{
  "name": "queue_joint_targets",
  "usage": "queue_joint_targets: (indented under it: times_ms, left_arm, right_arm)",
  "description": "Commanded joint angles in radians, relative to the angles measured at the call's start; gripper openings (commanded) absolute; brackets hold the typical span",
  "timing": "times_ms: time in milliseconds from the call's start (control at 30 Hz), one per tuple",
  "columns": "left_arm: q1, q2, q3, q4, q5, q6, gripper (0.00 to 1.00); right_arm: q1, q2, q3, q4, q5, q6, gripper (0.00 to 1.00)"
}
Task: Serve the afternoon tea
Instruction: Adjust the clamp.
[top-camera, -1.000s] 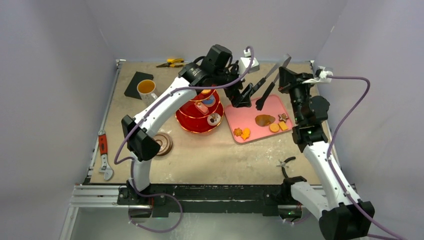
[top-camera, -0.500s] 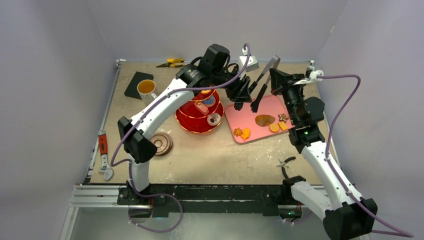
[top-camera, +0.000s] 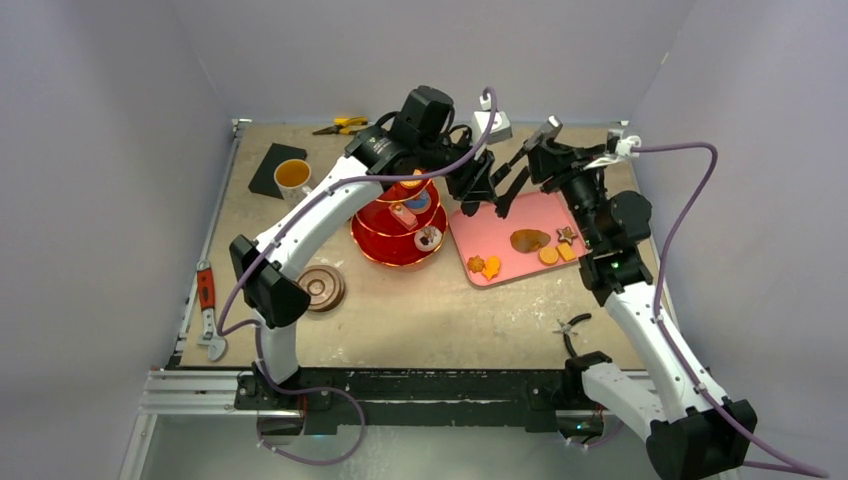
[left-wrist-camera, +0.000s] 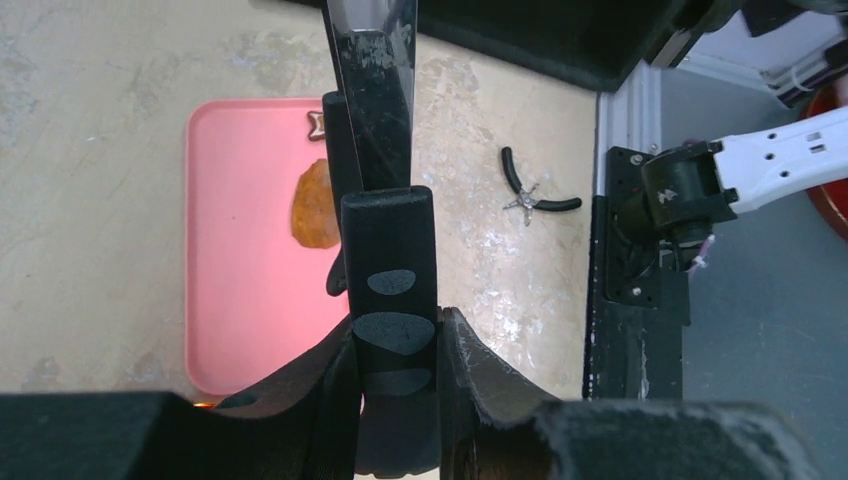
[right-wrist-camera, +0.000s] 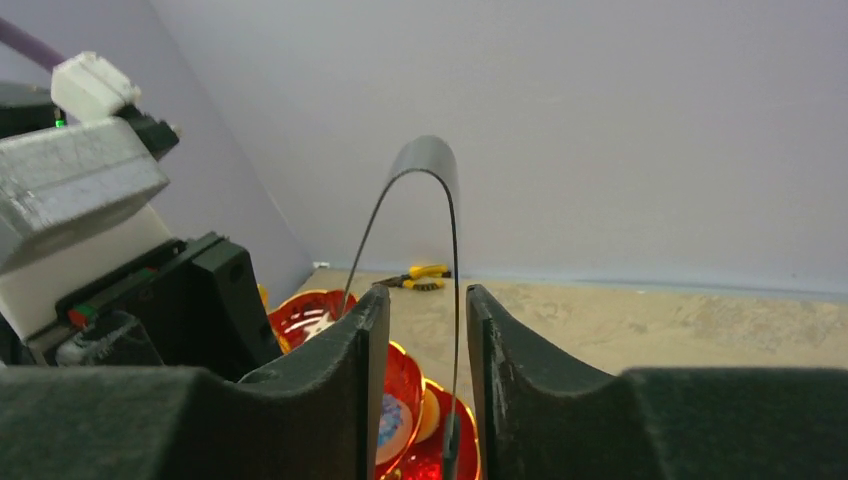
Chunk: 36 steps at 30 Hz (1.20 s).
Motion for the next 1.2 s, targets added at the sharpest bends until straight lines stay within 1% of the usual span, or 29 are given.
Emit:
queue_joint_targets:
  times_ms: [0, 100, 233, 300, 400, 567, 733, 767, 800, 900, 933, 967, 1000, 1100, 1133, 1167]
  left_arm:
    - [0.002, -0.088, -0.01, 0.047, 0.096, 0.022, 0.0]
    - [0.023, -0.112, -0.042, 0.094, 0.153, -0.001, 0.0]
    - [0.052, -0.131, -0.061, 0.128, 0.191, -0.02, 0.0]
    - [0.062, -0.133, -0.059, 0.127, 0.201, -0.02, 0.0]
    - [0.069, -0.135, -0.058, 0.116, 0.221, -0.019, 0.0]
    - [0.069, -0.138, -0.054, 0.12, 0.244, -0.034, 0.0]
    - [0.069, -0.144, -0.049, 0.12, 0.253, -0.04, 0.0]
    - [0.069, -0.144, -0.05, 0.119, 0.256, -0.041, 0.0]
    - [0.069, -0.144, -0.051, 0.119, 0.257, -0.042, 0.0]
    - [0.069, -0.142, -0.058, 0.121, 0.251, -0.055, 0.0]
    - [0.069, -0.14, -0.058, 0.119, 0.246, -0.061, 0.11]
    - [0.069, -0.139, -0.057, 0.115, 0.235, -0.065, 0.32]
    - [0.069, -0.14, -0.059, 0.112, 0.212, -0.076, 0.47]
    - [0.068, -0.163, -0.089, 0.122, 0.118, -0.078, 0.73]
    - [0.069, -0.176, -0.106, 0.13, 0.07, -0.076, 0.78]
    - [0.069, -0.192, -0.122, 0.14, 0.01, -0.072, 0.8]
  right_arm:
    - [0.005, -0.023, 0.021, -0.022, -0.145, 0.035, 0.47]
    - [0.004, -0.041, 0.011, -0.042, -0.196, 0.034, 0.62]
    - [0.005, -0.063, 0.006, -0.094, -0.249, 0.027, 0.76]
    - [0.004, -0.071, 0.005, -0.109, -0.298, 0.02, 0.8]
    - [0.005, -0.059, 0.017, -0.123, -0.364, 0.0, 0.79]
    - [0.004, 0.005, 0.061, -0.143, -0.402, -0.057, 0.73]
    - [0.005, 0.043, 0.08, -0.134, -0.419, -0.073, 0.57]
    - [0.005, 0.044, 0.081, -0.127, -0.419, -0.071, 0.52]
    - [0.005, 0.043, 0.08, -0.118, -0.417, -0.069, 0.45]
    - [0.005, 0.029, 0.075, -0.09, -0.394, -0.063, 0.19]
    - [0.004, 0.021, 0.071, -0.077, -0.383, -0.061, 0.08]
    - [0.005, 0.013, 0.065, -0.064, -0.37, -0.058, 0.03]
    - [0.004, 0.005, 0.059, -0.052, -0.355, -0.056, 0.0]
    - [0.004, -0.021, 0.04, -0.011, -0.297, -0.053, 0.0]
    - [0.004, -0.028, 0.034, -0.001, -0.278, -0.055, 0.0]
    - [0.004, -0.034, 0.027, 0.01, -0.255, -0.058, 0.0]
